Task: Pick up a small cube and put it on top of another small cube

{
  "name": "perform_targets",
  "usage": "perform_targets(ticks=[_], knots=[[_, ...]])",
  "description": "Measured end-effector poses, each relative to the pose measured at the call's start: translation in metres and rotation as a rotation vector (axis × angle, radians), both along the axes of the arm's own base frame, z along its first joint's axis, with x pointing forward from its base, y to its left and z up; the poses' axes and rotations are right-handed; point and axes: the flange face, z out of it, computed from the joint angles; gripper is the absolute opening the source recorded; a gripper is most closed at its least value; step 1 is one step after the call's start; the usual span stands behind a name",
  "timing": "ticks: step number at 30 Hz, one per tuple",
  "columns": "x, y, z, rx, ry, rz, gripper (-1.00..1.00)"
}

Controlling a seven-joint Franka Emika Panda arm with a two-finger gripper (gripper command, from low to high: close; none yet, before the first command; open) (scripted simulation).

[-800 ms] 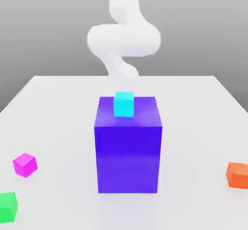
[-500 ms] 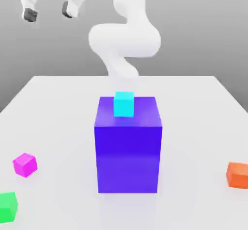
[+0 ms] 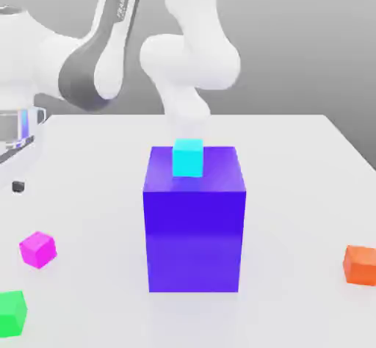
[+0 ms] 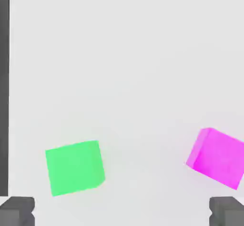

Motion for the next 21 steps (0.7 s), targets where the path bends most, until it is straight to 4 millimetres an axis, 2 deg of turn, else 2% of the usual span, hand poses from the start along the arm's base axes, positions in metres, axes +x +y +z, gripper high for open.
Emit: perform_targets(ticks=[3, 9, 10, 16, 18, 21], knots=[[-0.030, -0.004, -0.046, 0.072, 0.031, -0.178, 0.00], [-0.038, -0.004, -0.114, 0.092, 0.040, -0.232, 0.00], [-0.038, -0.004, -0.121, 0.092, 0.041, -0.232, -1.00], [-0.038, -0.004, -0.124, 0.091, 0.040, -0.232, -1.00], [-0.038, -0.004, -0.113, 0.091, 0.038, -0.233, -1.00], [-0.037, -0.005, -0.083, 0.092, 0.037, -0.233, -1.00]])
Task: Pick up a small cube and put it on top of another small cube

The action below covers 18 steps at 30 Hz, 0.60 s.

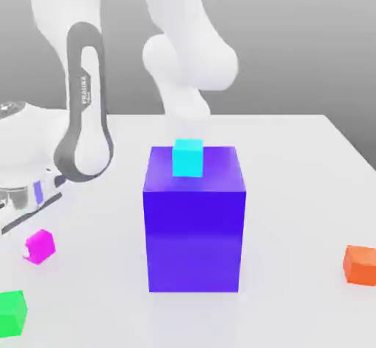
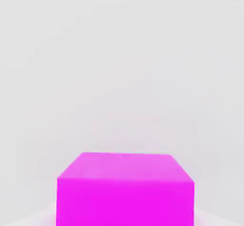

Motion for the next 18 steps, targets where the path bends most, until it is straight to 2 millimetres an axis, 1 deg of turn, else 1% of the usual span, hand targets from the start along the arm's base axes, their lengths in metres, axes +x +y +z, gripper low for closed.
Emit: perform_targets(ticks=[2, 3, 8, 12, 13, 14, 15, 17, 18], knots=[[0.001, 0.000, 0.020, 0.000, 0.002, 0.003, -1.00], [0.011, -0.001, 0.025, 0.000, 0.003, 0.012, -1.00], [0.079, -0.004, 0.048, 0.000, 0.004, 0.070, -1.00], [0.135, 0.000, 0.068, 0.000, 0.003, 0.113, -1.00], [0.147, 0.002, 0.070, 0.000, 0.003, 0.122, -1.00], [0.153, 0.002, 0.064, -0.001, 0.002, 0.125, -1.00], [0.157, 0.003, 0.052, -0.001, 0.002, 0.127, -1.00], [0.159, 0.003, 0.024, -0.001, 0.002, 0.129, -1.00], [0.159, 0.004, 0.016, -0.001, 0.002, 0.130, 1.00]])
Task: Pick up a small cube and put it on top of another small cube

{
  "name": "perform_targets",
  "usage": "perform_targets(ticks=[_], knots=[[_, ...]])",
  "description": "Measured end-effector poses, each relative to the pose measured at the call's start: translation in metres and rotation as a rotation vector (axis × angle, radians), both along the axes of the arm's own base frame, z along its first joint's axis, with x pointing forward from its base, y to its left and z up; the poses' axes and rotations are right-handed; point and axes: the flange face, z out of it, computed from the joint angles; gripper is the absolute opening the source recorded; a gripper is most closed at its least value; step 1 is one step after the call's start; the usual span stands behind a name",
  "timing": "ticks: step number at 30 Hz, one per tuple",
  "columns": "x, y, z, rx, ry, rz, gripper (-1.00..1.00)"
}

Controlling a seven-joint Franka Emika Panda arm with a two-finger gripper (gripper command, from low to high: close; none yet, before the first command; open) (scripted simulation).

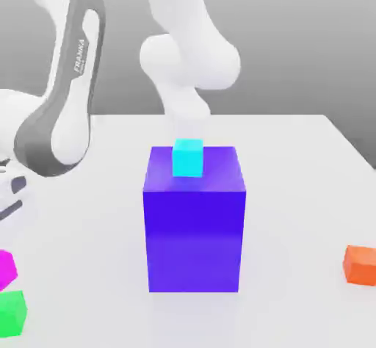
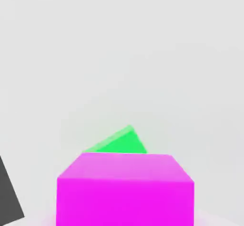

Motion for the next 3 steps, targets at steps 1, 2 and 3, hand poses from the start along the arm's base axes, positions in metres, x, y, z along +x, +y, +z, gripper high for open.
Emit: perform_targets(ticks=[1, 2, 3], knots=[[0.0000, 0.0000, 0.0000, 0.000, 0.000, 0.000, 1.00], [0.0000, 0.0000, 0.0000, 0.000, 0.000, 0.000, 1.00], [0.0000, 0.0000, 0.0000, 0.000, 0.000, 0.000, 1.00]])
